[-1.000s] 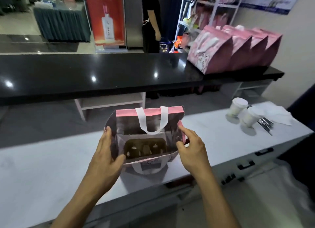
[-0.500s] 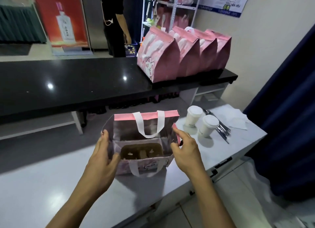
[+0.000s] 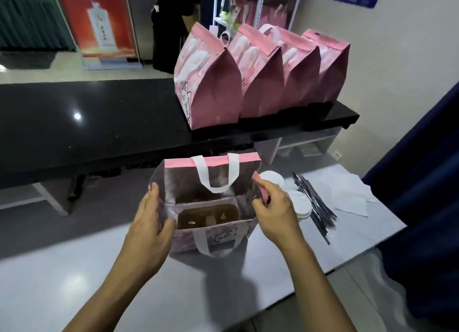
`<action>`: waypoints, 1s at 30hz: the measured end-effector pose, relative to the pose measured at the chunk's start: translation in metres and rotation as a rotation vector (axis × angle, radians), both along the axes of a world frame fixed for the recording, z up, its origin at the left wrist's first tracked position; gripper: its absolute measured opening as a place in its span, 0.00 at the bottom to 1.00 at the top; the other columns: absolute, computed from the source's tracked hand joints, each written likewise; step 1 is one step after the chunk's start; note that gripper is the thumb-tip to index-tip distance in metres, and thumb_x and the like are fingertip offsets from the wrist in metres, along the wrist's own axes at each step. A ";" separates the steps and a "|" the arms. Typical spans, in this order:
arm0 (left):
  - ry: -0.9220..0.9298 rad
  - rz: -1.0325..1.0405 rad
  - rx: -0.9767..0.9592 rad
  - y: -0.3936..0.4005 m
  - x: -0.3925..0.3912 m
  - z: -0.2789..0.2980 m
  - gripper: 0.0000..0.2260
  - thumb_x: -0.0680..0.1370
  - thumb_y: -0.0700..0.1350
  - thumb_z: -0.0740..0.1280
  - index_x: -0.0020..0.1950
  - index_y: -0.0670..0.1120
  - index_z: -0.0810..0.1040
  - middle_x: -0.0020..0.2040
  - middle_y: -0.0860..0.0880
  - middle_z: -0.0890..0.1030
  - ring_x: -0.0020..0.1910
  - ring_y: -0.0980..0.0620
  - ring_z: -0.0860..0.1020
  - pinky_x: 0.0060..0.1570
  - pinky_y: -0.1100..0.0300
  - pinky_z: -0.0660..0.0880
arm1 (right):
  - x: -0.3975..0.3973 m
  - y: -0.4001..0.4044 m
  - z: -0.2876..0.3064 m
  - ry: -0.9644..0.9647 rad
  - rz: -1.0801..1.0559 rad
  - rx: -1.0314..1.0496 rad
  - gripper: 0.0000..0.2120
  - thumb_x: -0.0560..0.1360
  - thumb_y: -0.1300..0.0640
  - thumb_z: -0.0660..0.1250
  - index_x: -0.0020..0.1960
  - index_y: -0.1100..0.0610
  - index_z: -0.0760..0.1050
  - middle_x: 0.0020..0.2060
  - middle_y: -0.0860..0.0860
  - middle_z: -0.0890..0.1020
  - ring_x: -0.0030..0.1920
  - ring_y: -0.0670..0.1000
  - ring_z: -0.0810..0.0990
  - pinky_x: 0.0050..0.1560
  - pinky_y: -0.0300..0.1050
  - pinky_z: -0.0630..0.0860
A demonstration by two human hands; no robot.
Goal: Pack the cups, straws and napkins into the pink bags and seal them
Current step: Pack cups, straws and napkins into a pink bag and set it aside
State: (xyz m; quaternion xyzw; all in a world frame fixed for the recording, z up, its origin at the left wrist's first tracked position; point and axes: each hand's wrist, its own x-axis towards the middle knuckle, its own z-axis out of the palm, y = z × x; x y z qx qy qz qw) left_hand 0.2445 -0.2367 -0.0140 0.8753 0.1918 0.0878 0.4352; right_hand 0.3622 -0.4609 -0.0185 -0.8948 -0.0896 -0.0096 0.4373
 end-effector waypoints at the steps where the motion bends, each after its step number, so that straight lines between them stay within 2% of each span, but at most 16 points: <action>1: 0.008 0.028 0.010 -0.004 0.008 0.000 0.32 0.83 0.46 0.61 0.82 0.54 0.46 0.82 0.55 0.50 0.79 0.50 0.57 0.72 0.50 0.63 | 0.012 -0.002 -0.001 -0.002 0.023 0.014 0.24 0.76 0.61 0.64 0.71 0.46 0.74 0.56 0.39 0.77 0.56 0.43 0.75 0.60 0.42 0.73; 4: 0.036 0.117 0.035 -0.013 0.027 0.000 0.35 0.81 0.46 0.64 0.82 0.53 0.47 0.82 0.55 0.51 0.78 0.51 0.59 0.72 0.53 0.62 | 0.049 -0.007 -0.006 0.000 0.159 0.000 0.18 0.77 0.58 0.64 0.63 0.43 0.80 0.52 0.41 0.78 0.53 0.41 0.76 0.59 0.43 0.76; 7: 0.073 0.179 0.044 -0.021 0.039 0.002 0.36 0.80 0.43 0.66 0.82 0.52 0.49 0.81 0.55 0.52 0.77 0.54 0.60 0.71 0.56 0.61 | 0.076 -0.014 -0.006 -0.016 0.321 -0.010 0.10 0.78 0.54 0.67 0.54 0.42 0.84 0.52 0.40 0.77 0.54 0.40 0.77 0.55 0.34 0.75; 9: 0.100 0.205 0.051 -0.024 0.042 0.003 0.37 0.79 0.43 0.67 0.82 0.53 0.49 0.81 0.56 0.52 0.74 0.58 0.60 0.70 0.57 0.62 | 0.090 -0.021 -0.001 -0.034 0.353 0.094 0.08 0.78 0.54 0.69 0.51 0.43 0.85 0.52 0.40 0.79 0.52 0.40 0.78 0.49 0.29 0.73; 11: 0.105 0.220 0.038 -0.027 0.042 0.004 0.37 0.79 0.42 0.67 0.82 0.55 0.50 0.81 0.58 0.52 0.72 0.61 0.59 0.66 0.61 0.63 | 0.107 -0.030 0.000 -0.050 0.306 0.174 0.09 0.78 0.56 0.68 0.53 0.44 0.84 0.51 0.42 0.80 0.52 0.42 0.79 0.50 0.32 0.74; 12: 0.099 0.221 0.028 -0.028 0.042 0.004 0.37 0.79 0.41 0.67 0.81 0.55 0.50 0.81 0.58 0.52 0.71 0.62 0.59 0.64 0.62 0.63 | 0.120 -0.034 -0.003 -0.070 0.267 0.105 0.11 0.78 0.56 0.67 0.57 0.45 0.82 0.53 0.43 0.80 0.54 0.44 0.78 0.54 0.38 0.74; 13: 0.096 0.221 0.019 -0.029 0.042 0.004 0.37 0.79 0.40 0.67 0.81 0.56 0.50 0.81 0.58 0.52 0.70 0.62 0.59 0.63 0.63 0.63 | 0.134 -0.038 -0.009 -0.082 0.234 -0.060 0.15 0.77 0.55 0.67 0.62 0.45 0.78 0.57 0.45 0.79 0.58 0.47 0.76 0.59 0.44 0.73; 15: 0.109 0.224 0.005 -0.031 0.041 0.005 0.38 0.79 0.39 0.67 0.81 0.56 0.49 0.80 0.59 0.52 0.67 0.64 0.63 0.59 0.65 0.65 | 0.161 -0.044 -0.026 0.002 0.207 -0.499 0.29 0.74 0.48 0.69 0.74 0.45 0.66 0.69 0.53 0.71 0.68 0.57 0.69 0.68 0.55 0.66; 16: 0.117 0.227 0.003 -0.031 0.041 0.006 0.38 0.78 0.39 0.67 0.81 0.56 0.49 0.80 0.60 0.51 0.64 0.65 0.65 0.57 0.67 0.67 | 0.172 -0.045 -0.033 0.091 0.211 -0.635 0.36 0.73 0.44 0.70 0.77 0.45 0.59 0.74 0.55 0.66 0.72 0.60 0.65 0.70 0.57 0.63; 17: 0.122 0.224 0.004 -0.032 0.040 0.006 0.39 0.78 0.39 0.67 0.81 0.57 0.48 0.80 0.61 0.51 0.63 0.66 0.66 0.55 0.68 0.68 | 0.180 -0.044 -0.040 0.180 0.221 -0.701 0.41 0.72 0.41 0.71 0.79 0.45 0.55 0.76 0.56 0.62 0.74 0.61 0.63 0.71 0.58 0.61; 19: 0.116 0.209 -0.003 -0.031 0.040 0.006 0.40 0.78 0.40 0.68 0.81 0.58 0.48 0.80 0.61 0.50 0.69 0.62 0.64 0.58 0.66 0.72 | 0.190 -0.040 -0.050 0.307 0.244 -0.730 0.42 0.71 0.38 0.72 0.78 0.45 0.57 0.74 0.57 0.64 0.72 0.62 0.67 0.71 0.58 0.65; 21: 0.107 0.196 -0.021 -0.030 0.038 0.006 0.40 0.78 0.41 0.68 0.81 0.59 0.47 0.80 0.61 0.50 0.73 0.60 0.60 0.64 0.59 0.71 | 0.191 -0.036 -0.052 0.323 0.259 -0.716 0.39 0.69 0.39 0.74 0.75 0.48 0.63 0.68 0.57 0.70 0.66 0.62 0.73 0.65 0.57 0.72; 23: 0.106 0.185 -0.032 -0.028 0.036 0.004 0.41 0.77 0.42 0.68 0.81 0.59 0.46 0.81 0.62 0.50 0.74 0.61 0.59 0.65 0.61 0.70 | 0.185 -0.036 -0.041 0.232 0.230 -0.665 0.38 0.67 0.42 0.76 0.72 0.50 0.67 0.64 0.59 0.73 0.63 0.63 0.74 0.62 0.54 0.73; 26: 0.090 0.185 -0.024 -0.028 0.036 0.000 0.42 0.77 0.46 0.69 0.81 0.60 0.44 0.81 0.62 0.48 0.75 0.59 0.58 0.68 0.58 0.70 | 0.168 -0.046 0.002 0.035 0.095 -0.348 0.39 0.65 0.45 0.79 0.72 0.52 0.67 0.66 0.58 0.73 0.64 0.62 0.72 0.63 0.54 0.71; 28: 0.093 0.191 -0.020 -0.028 0.036 -0.003 0.43 0.77 0.50 0.69 0.80 0.61 0.43 0.81 0.62 0.47 0.78 0.57 0.57 0.70 0.51 0.71 | 0.147 -0.055 0.050 -0.060 0.008 -0.116 0.38 0.64 0.45 0.80 0.70 0.48 0.69 0.67 0.55 0.71 0.61 0.57 0.74 0.63 0.52 0.71; 30: 0.092 0.185 -0.018 -0.029 0.035 -0.006 0.43 0.75 0.53 0.69 0.80 0.63 0.42 0.81 0.63 0.46 0.79 0.55 0.57 0.70 0.48 0.71 | 0.117 -0.059 0.097 -0.099 0.047 0.035 0.37 0.62 0.41 0.81 0.67 0.39 0.71 0.65 0.50 0.72 0.57 0.52 0.77 0.63 0.54 0.74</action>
